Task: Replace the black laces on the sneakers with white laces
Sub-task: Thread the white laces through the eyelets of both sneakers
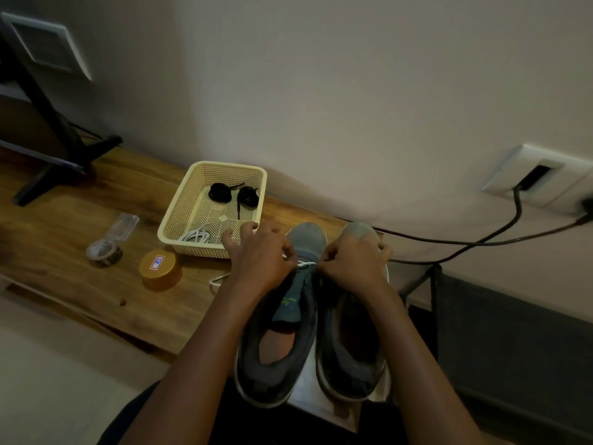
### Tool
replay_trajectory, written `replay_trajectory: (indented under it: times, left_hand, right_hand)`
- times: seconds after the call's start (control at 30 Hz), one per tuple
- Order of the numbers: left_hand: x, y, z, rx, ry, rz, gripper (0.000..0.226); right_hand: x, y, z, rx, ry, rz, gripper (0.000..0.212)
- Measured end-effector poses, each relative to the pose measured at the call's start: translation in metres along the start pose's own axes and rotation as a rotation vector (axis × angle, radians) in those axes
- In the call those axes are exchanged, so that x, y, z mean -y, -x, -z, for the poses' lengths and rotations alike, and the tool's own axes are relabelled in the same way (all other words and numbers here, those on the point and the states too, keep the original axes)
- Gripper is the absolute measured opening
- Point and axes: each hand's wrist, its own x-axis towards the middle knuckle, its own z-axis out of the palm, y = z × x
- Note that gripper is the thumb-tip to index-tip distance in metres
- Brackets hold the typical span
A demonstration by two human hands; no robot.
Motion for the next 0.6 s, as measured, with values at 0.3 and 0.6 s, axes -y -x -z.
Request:
replay_trajectory:
  times: [0.3, 0.6]
  left_hand:
    - [-0.006, 0.001, -0.009, 0.063, -0.053, 0.005, 0.016]
    - [-0.004, 0.000, -0.015, 0.071, 0.163, 0.088, 0.008]
  right_hand:
    - [-0.006, -0.002, -0.007, 0.068, 0.023, 0.045, 0.011]
    - [-0.009, -0.003, -0.010, 0.057, -0.048, 0.074, 0.015]
